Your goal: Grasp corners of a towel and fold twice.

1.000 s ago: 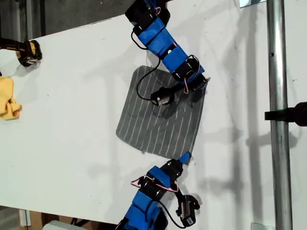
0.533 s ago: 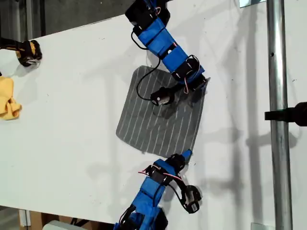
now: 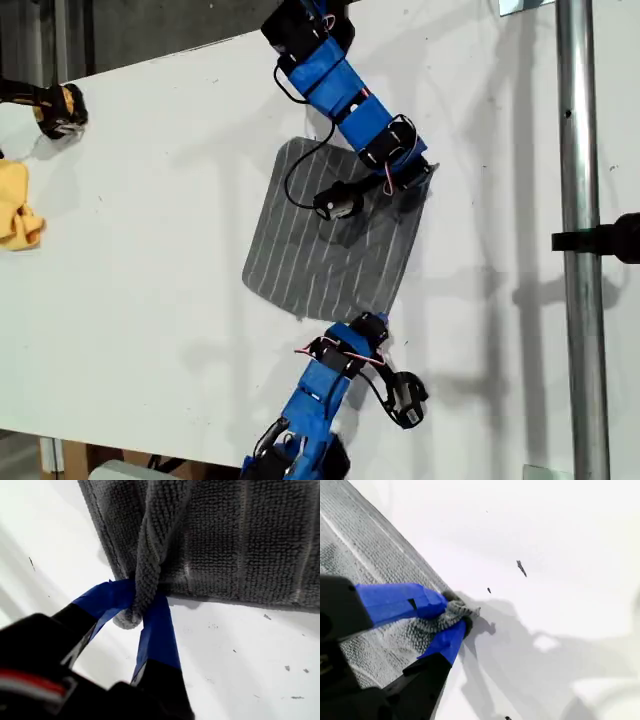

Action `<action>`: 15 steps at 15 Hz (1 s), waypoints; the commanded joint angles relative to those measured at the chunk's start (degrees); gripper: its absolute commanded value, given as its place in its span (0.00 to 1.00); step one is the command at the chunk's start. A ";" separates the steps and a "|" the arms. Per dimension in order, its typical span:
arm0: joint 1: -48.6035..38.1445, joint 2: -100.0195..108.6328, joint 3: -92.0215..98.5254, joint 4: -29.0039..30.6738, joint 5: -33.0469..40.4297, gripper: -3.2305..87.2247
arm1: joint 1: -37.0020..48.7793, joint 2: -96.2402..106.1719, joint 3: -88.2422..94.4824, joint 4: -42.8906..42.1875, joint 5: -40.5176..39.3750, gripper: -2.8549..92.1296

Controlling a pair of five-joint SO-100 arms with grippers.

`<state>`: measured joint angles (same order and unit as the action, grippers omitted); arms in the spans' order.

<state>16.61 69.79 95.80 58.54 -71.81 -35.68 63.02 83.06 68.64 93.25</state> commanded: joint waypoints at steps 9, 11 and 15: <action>12.04 2.99 -27.07 27.51 -8.61 0.02 | -5.89 8.00 -14.15 11.25 1.76 0.03; 13.71 4.13 -27.95 28.83 -9.93 0.02 | -7.12 5.19 -18.11 10.63 1.93 0.03; 12.48 6.24 -27.69 32.61 -11.25 0.02 | -5.71 5.10 -22.41 18.02 1.85 0.03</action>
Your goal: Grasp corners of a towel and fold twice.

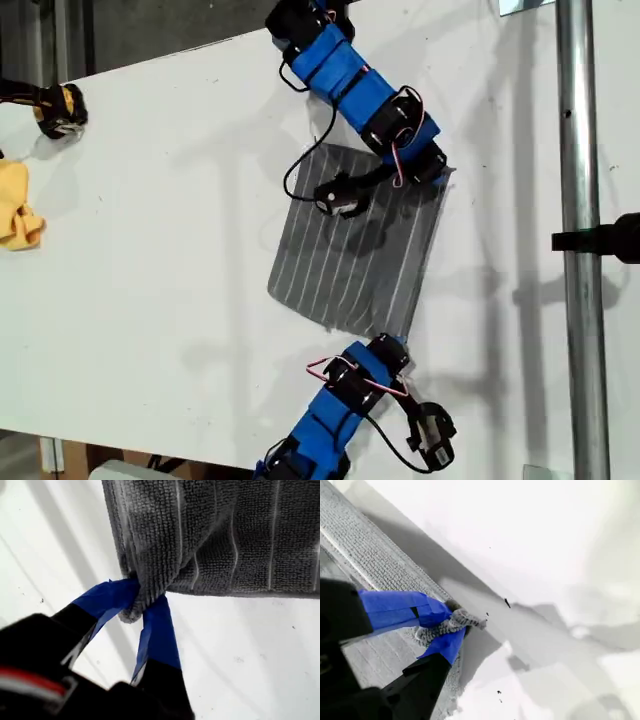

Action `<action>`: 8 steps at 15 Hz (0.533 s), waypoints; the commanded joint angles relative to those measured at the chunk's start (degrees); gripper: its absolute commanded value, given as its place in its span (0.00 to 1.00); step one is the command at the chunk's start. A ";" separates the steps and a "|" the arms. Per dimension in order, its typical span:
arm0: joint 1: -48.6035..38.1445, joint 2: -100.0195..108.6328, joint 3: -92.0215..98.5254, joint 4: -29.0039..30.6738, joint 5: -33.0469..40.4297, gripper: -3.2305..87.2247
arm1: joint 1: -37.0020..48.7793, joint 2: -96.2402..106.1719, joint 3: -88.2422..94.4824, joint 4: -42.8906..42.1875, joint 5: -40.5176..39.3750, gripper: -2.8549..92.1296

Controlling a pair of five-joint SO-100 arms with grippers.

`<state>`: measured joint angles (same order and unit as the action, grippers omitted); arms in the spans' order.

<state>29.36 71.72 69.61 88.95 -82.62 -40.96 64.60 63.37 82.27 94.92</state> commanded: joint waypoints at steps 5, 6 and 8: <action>-15.56 12.48 5.10 3.25 12.04 0.02 | 8.96 20.13 10.02 18.46 -0.53 0.03; -19.34 13.45 5.80 3.16 15.64 0.02 | 11.25 24.26 14.15 19.78 -0.44 0.03; -26.89 13.62 6.68 1.93 23.20 0.02 | 15.56 32.43 22.06 20.04 -0.09 0.03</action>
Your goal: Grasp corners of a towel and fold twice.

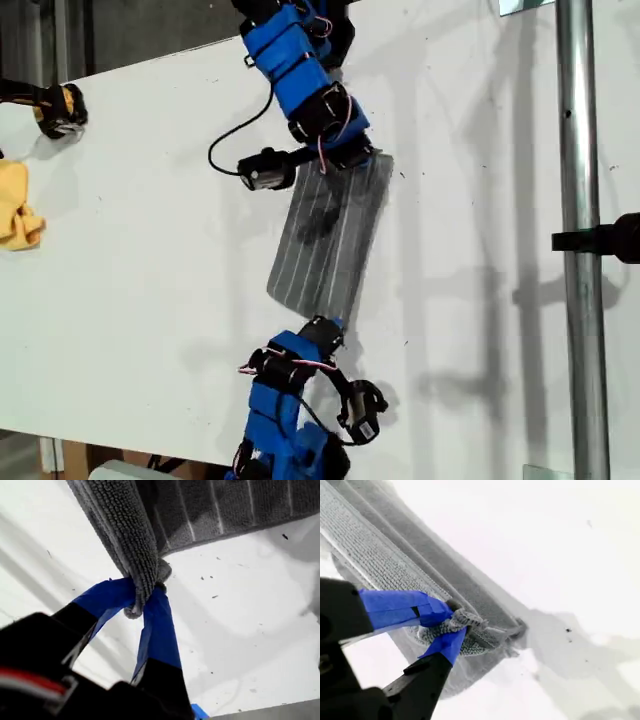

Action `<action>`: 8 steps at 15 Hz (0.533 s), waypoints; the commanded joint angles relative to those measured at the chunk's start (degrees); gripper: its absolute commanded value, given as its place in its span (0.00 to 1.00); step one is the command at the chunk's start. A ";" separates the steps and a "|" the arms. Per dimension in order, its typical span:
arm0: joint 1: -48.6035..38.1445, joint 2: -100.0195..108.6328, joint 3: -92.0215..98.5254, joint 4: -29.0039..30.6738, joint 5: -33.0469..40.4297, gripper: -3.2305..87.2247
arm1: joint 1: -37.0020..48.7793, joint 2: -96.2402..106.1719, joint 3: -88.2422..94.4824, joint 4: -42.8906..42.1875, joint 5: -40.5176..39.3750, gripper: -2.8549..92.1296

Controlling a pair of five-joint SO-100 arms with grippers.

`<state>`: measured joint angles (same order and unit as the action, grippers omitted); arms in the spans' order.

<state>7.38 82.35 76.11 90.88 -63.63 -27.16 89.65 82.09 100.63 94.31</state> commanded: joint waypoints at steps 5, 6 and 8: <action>-18.98 1.67 -2.90 -2.46 19.86 0.02 | 12.04 26.89 20.92 2.29 0.62 0.03; -21.09 0.35 -4.13 -2.46 22.24 0.02 | 14.15 30.76 23.91 2.81 0.35 0.03; -24.35 -3.25 -7.03 -2.81 26.02 0.02 | 18.98 38.85 29.53 3.16 -1.05 0.03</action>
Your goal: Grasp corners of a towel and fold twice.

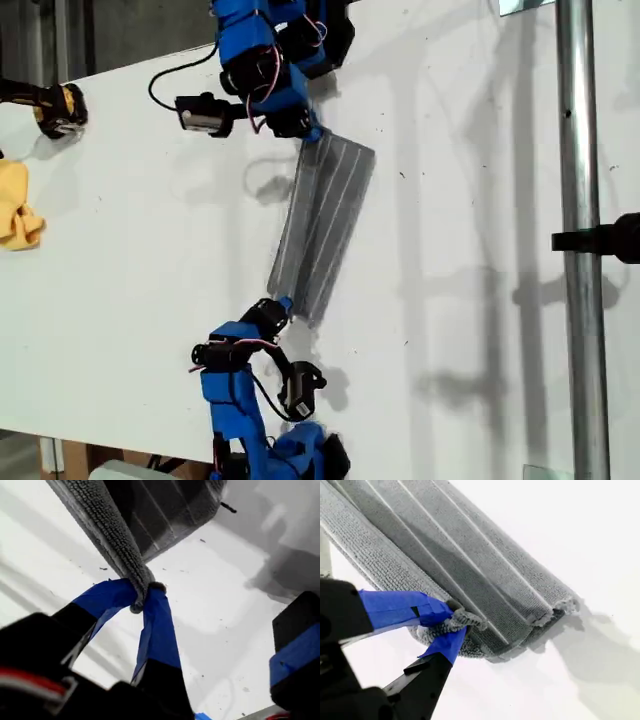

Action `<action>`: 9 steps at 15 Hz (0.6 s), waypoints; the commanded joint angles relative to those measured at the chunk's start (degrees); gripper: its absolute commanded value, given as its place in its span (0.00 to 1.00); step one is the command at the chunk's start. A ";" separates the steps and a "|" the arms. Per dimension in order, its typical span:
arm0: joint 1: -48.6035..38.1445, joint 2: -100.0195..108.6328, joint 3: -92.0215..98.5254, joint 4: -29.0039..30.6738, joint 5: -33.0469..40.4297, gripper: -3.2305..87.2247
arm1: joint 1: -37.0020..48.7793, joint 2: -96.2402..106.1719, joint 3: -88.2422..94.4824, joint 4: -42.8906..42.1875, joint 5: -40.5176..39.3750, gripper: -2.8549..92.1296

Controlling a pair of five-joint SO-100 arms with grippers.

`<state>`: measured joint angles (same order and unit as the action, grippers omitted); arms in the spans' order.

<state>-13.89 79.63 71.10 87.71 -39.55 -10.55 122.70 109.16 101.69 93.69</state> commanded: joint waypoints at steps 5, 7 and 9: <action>-7.82 -5.01 -5.54 0.09 5.89 0.02 | 14.24 22.15 14.94 -1.93 -9.14 0.03; -6.50 -4.92 -3.25 0.00 4.66 0.02 | 11.25 21.80 19.95 -8.70 -8.35 0.03; -3.78 -4.83 -1.41 0.00 2.72 0.02 | 5.54 19.95 23.82 -14.85 -4.48 0.03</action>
<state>-18.72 74.09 69.35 87.28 -35.68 -1.76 143.17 131.92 89.30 87.54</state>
